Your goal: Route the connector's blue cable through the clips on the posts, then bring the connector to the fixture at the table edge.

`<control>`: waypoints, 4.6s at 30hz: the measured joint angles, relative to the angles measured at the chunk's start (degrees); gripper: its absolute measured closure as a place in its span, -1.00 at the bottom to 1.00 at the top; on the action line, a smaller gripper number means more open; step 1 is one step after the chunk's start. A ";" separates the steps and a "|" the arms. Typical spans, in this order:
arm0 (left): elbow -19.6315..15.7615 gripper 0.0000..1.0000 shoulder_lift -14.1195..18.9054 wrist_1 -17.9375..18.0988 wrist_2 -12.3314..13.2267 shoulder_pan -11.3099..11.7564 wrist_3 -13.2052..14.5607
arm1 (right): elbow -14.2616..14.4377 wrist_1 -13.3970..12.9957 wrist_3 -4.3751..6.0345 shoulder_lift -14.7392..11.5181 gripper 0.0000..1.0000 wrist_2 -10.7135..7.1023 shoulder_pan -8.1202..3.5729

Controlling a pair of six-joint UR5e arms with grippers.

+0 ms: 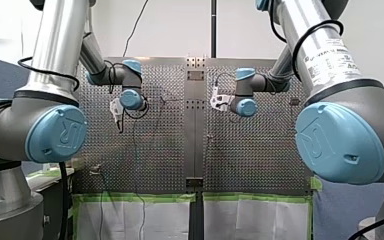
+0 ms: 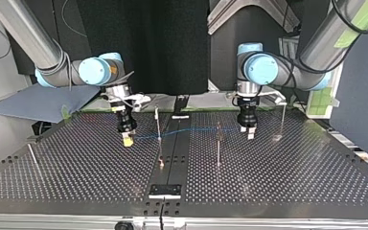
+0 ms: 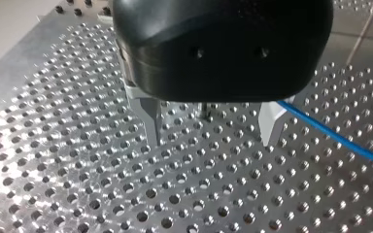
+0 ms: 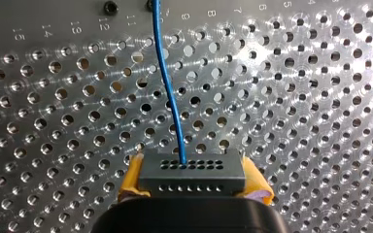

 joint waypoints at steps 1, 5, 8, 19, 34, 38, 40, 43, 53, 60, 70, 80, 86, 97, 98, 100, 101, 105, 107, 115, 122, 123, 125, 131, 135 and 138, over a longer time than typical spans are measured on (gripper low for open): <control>-0.42 -1.00 0.57 -0.41 0.08 -0.15 -0.41 | 0.00 0.00 0.03 0.00 1.00 -0.22 0.04; -1.39 -1.00 2.52 -2.17 0.97 -0.76 -1.16 | 0.00 0.05 0.09 0.02 1.00 -0.69 0.11; -2.06 -1.00 4.04 -3.66 2.21 -1.21 -1.76 | 0.00 0.21 0.09 0.01 1.00 -0.78 0.09; -2.52 -1.00 5.95 -5.19 7.62 -2.35 -4.58 | 0.00 0.47 0.11 0.00 1.00 -0.82 0.15; -2.52 -1.00 5.98 -4.99 11.19 -2.98 -5.10 | 0.00 0.64 0.09 0.01 1.00 -0.82 0.15; -2.51 -1.00 5.98 -4.94 11.18 -2.97 -4.85 | 0.00 0.64 0.09 0.02 1.00 -0.82 0.15; -2.51 -1.00 5.99 -4.87 11.13 -2.96 -4.73 | 0.00 0.64 0.09 0.02 1.00 -0.81 0.15; -2.54 -1.00 5.99 -4.81 10.78 -2.97 -4.47 | 0.00 0.65 0.09 0.02 1.00 -0.81 0.15; -2.52 -1.00 5.98 -4.86 9.65 -3.12 -2.90 | 0.00 0.62 0.12 0.09 1.00 -0.82 0.15; -2.51 -1.00 5.98 -4.79 8.78 -3.36 -0.46 | 0.00 0.53 0.16 0.16 1.00 -0.82 0.15; -2.50 -1.00 5.98 -3.59 9.46 -4.29 2.52 | 0.01 0.47 0.17 0.25 1.00 -0.82 0.16; -2.50 -1.00 5.98 -2.74 9.87 -5.35 7.26 | 0.00 0.40 0.16 0.25 1.00 -0.82 0.16; -2.50 -1.00 5.97 -2.92 8.44 -5.59 7.87 | 0.00 0.36 0.18 0.26 1.00 -0.86 0.03; -2.53 -1.00 5.98 -5.00 3.92 -6.27 9.13 | 0.00 0.50 0.18 0.27 1.00 -0.91 -0.08; -2.52 -1.00 5.98 -5.07 3.81 -6.29 9.12 | 0.00 0.52 0.18 0.26 1.00 -0.91 -0.08; -2.52 -1.00 5.98 -5.21 3.56 -6.34 9.06 | 0.01 0.53 0.18 0.26 1.00 -0.91 -0.09; -2.52 -1.00 5.98 -5.24 3.47 -6.35 9.04 | 0.00 0.54 0.18 0.27 1.00 -0.91 -0.09; -2.55 -1.00 5.98 -5.30 3.30 -6.36 8.99 | 0.00 0.55 0.18 0.27 1.00 -0.91 -0.09; -2.57 -1.00 5.98 -5.30 3.24 -6.38 9.00 | 0.00 0.59 0.18 0.26 1.00 -0.91 -0.09; -2.54 -1.00 5.97 -5.03 3.30 -6.46 9.35 | 0.00 0.64 0.18 0.30 1.00 -0.90 -0.11; -2.51 -1.00 5.97 -4.70 3.66 -6.61 10.53 | 0.00 0.64 0.18 0.34 1.00 -0.90 -0.10; -2.50 -1.00 5.98 -4.63 3.67 -6.62 10.64 | 0.00 0.64 0.18 0.35 1.00 -0.90 -0.10; -2.53 -1.00 5.98 -4.52 3.69 -6.68 10.80 | 0.01 0.65 0.18 0.35 1.00 -0.91 -0.10; -2.52 -1.00 5.99 -4.43 3.90 -6.88 11.27 | 0.03 0.65 0.17 0.42 1.00 -0.90 -0.10; -2.54 -1.00 5.98 -4.35 3.96 -7.03 11.36 | 0.02 0.65 0.18 0.49 1.00 -0.91 -0.10; -2.53 -1.00 5.98 -4.30 4.00 -7.07 11.38 | 0.01 0.63 0.18 0.51 1.00 -0.91 -0.14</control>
